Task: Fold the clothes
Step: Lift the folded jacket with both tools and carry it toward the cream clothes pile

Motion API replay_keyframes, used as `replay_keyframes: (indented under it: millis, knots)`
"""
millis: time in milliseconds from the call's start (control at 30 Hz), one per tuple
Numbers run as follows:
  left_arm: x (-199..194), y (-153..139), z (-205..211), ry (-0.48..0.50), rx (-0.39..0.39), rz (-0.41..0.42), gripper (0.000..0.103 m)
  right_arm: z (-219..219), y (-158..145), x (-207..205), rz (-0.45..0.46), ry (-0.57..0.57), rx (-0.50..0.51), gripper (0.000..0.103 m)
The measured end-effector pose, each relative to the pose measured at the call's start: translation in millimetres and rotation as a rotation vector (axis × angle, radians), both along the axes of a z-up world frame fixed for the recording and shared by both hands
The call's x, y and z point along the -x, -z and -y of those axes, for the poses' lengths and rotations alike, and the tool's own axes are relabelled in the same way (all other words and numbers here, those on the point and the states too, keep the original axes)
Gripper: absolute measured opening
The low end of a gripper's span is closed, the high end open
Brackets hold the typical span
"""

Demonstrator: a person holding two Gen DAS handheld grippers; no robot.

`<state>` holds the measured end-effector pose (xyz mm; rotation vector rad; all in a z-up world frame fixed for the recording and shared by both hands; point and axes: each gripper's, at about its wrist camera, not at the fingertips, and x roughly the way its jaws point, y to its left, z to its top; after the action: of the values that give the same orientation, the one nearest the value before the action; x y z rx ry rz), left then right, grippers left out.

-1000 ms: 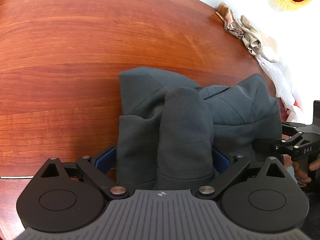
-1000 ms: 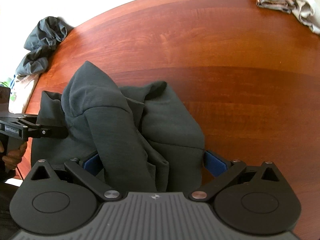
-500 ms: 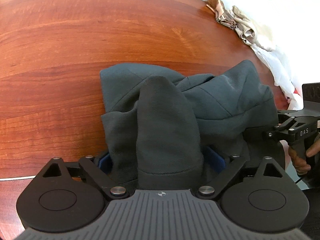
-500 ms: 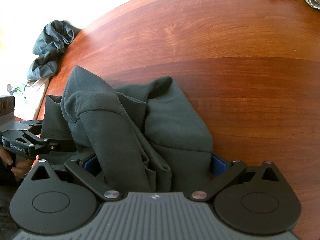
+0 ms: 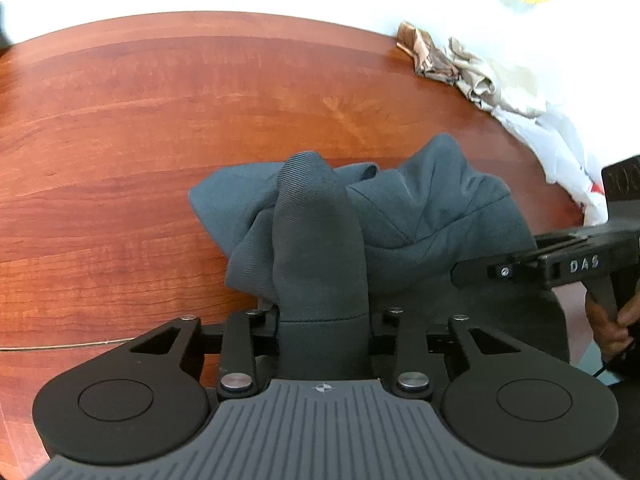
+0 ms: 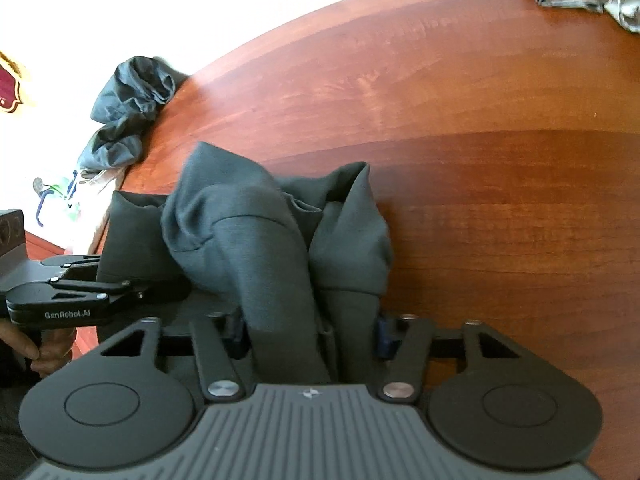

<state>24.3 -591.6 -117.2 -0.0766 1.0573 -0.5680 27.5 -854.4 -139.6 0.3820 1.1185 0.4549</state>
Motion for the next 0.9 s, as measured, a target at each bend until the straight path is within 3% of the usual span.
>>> replay_keyframes:
  millis: [200,467,600,900]
  knots:
    - [2,-19,8,-0.066,0.015,0.009,0.032,10,-30,5,0.065,-0.002,0.0,0.047]
    - [13,-54,53,-0.061,0.002,0.162,0.032,41,-74,5,0.187,0.001,0.041,0.046]
    - [14,-65,70,-0.052,0.014,0.2,0.032,58,-96,8,0.235,0.024,0.074,0.046]
    - [-3,-95,131,0.093,0.073,0.275,0.032,112,-141,22,0.307,0.135,0.151,0.046]
